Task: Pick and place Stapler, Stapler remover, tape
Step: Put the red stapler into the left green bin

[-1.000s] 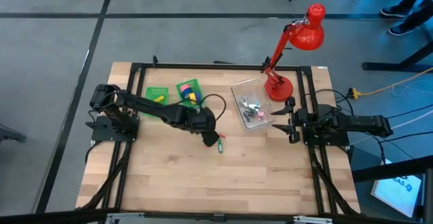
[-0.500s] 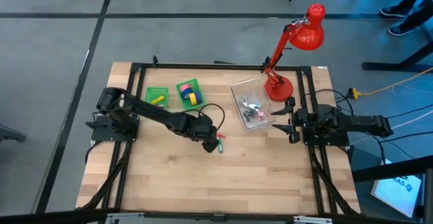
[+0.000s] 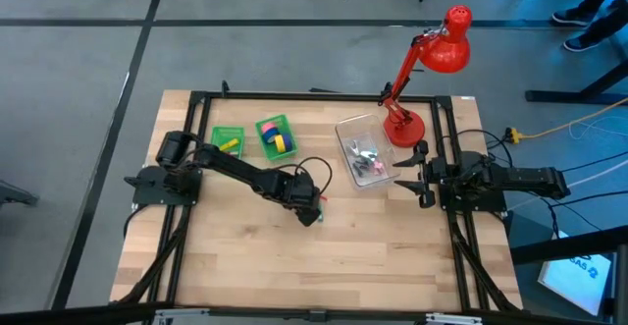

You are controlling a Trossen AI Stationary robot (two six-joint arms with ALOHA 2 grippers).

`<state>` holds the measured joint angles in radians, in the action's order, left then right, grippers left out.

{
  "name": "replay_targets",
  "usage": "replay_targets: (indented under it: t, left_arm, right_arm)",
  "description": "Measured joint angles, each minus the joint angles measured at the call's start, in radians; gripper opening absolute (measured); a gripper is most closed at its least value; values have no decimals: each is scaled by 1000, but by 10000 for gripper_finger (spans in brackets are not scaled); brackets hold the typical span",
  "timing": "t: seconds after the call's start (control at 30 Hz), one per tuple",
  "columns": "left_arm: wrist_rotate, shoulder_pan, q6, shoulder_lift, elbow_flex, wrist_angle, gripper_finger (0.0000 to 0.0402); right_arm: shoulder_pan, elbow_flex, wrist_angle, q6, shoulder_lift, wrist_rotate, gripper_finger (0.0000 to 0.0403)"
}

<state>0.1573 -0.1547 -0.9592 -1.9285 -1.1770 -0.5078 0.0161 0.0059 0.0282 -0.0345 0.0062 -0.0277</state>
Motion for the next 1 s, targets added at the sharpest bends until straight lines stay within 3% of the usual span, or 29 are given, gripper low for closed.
replay_targets:
  t: [0.27,0.53,1.0]
  left_arm:
    - [18,1,45,6,1,-56,66]
    - [8,-1,92,49,9,-121,63]
    - [49,62,109,310,6,-353,63]
  right_arm:
    - [0,0,0,0,0,0,232]
    - [0,0,0,0,0,0,232]
    - [0,0,0,0,0,0,232]
